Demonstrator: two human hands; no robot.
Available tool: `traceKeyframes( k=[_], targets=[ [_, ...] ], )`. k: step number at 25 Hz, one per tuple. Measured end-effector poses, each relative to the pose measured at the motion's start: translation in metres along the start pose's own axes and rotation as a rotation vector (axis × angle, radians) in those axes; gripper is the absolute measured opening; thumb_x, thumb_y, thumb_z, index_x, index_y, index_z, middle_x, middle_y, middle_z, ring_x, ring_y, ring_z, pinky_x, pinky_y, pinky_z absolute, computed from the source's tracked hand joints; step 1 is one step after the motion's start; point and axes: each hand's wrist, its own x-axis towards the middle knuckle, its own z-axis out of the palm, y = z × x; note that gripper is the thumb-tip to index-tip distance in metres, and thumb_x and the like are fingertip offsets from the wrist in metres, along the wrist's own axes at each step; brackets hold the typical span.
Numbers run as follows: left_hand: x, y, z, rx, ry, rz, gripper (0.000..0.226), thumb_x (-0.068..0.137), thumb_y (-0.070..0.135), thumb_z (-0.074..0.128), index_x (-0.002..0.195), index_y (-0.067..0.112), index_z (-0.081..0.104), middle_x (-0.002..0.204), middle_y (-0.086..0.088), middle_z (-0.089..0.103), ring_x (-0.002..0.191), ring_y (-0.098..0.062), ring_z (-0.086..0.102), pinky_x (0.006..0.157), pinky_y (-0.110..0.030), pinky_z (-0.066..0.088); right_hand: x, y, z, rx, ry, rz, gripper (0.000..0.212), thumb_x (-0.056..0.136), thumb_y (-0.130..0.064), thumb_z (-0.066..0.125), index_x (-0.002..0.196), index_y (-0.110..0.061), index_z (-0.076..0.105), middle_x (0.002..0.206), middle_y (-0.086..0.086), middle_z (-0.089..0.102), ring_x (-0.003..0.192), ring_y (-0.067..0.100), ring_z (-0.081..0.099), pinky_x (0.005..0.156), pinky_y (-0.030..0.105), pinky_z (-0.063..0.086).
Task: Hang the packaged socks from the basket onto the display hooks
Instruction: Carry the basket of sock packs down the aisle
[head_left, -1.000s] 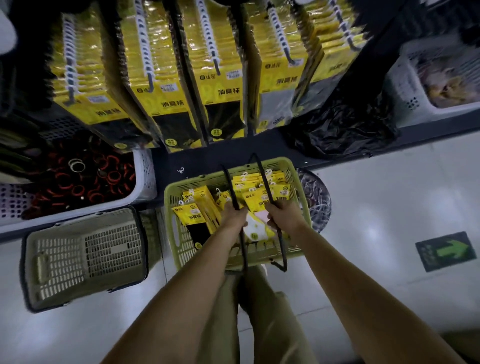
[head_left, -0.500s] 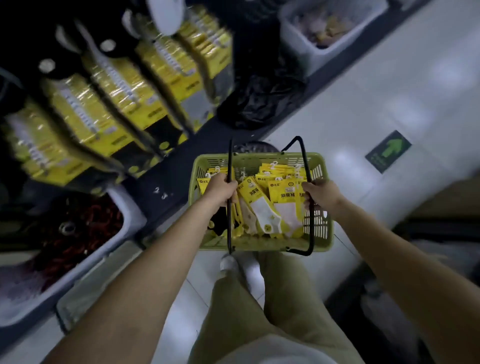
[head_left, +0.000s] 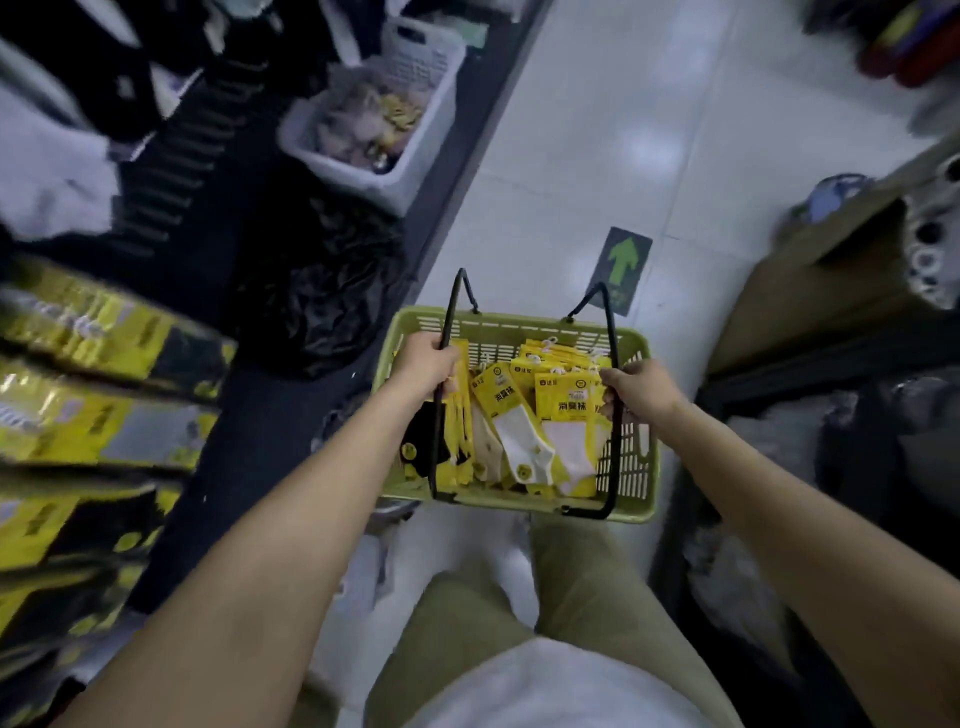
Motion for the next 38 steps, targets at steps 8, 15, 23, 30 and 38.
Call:
traceKeyframes(
  k=[8, 15, 23, 30, 38],
  targets=[
    [0.113, 0.198, 0.063, 0.119, -0.047, 0.133, 0.012, 0.094, 0.013, 0.048, 0.082, 0.011, 0.050, 0.063, -0.002, 0.055, 0.037, -0.011, 0.051, 0.038, -0.021, 0.044, 0.108, -0.133, -0.126, 0.144, 0.104, -0.033, 0.025, 0.095, -0.016, 0.051, 0.071, -0.009, 0.047, 0.062, 0.007, 0.046, 0.051, 0.021, 0.047, 0.055, 0.034, 0.047],
    [0.257, 0.369, 0.076, 0.275, -0.150, 0.200, 0.018, 0.092, 0.013, 0.047, 0.075, 0.017, 0.050, 0.063, 0.000, 0.058, 0.044, -0.013, 0.058, 0.061, -0.032, 0.053, 0.237, -0.254, -0.200, 0.177, 0.229, -0.033, 0.027, 0.093, -0.016, 0.051, 0.067, -0.012, 0.046, 0.059, 0.005, 0.043, 0.046, 0.017, 0.044, 0.043, 0.024, 0.040],
    [0.416, 0.568, 0.116, 0.386, -0.216, 0.260, 0.016, 0.089, 0.014, 0.053, 0.073, 0.016, 0.052, 0.065, -0.001, 0.059, 0.034, -0.005, 0.056, 0.048, -0.023, 0.046, 0.385, -0.388, -0.283, 0.243, 0.283, 0.020, 0.027, 0.092, -0.020, 0.053, 0.066, -0.014, 0.047, 0.058, 0.002, 0.045, 0.042, 0.012, 0.047, 0.038, 0.016, 0.033],
    [0.541, 0.739, 0.177, 0.401, -0.209, 0.223, 0.015, 0.091, 0.023, 0.054, 0.078, 0.017, 0.051, 0.063, 0.001, 0.057, 0.035, -0.005, 0.056, 0.043, -0.017, 0.043, 0.532, -0.517, -0.392, 0.243, 0.222, 0.057, 0.015, 0.094, -0.016, 0.051, 0.085, -0.005, 0.050, 0.066, 0.006, 0.047, 0.053, 0.018, 0.047, 0.048, 0.025, 0.043],
    [0.710, 0.940, 0.226, 0.310, -0.196, 0.188, 0.017, 0.094, 0.022, 0.051, 0.079, 0.013, 0.050, 0.065, -0.003, 0.058, 0.047, -0.017, 0.059, 0.043, -0.021, 0.045, 0.712, -0.691, -0.518, 0.201, 0.243, -0.010, 0.014, 0.093, -0.016, 0.052, 0.092, -0.003, 0.057, 0.065, 0.005, 0.048, 0.051, 0.017, 0.047, 0.045, 0.022, 0.045]
  ],
)
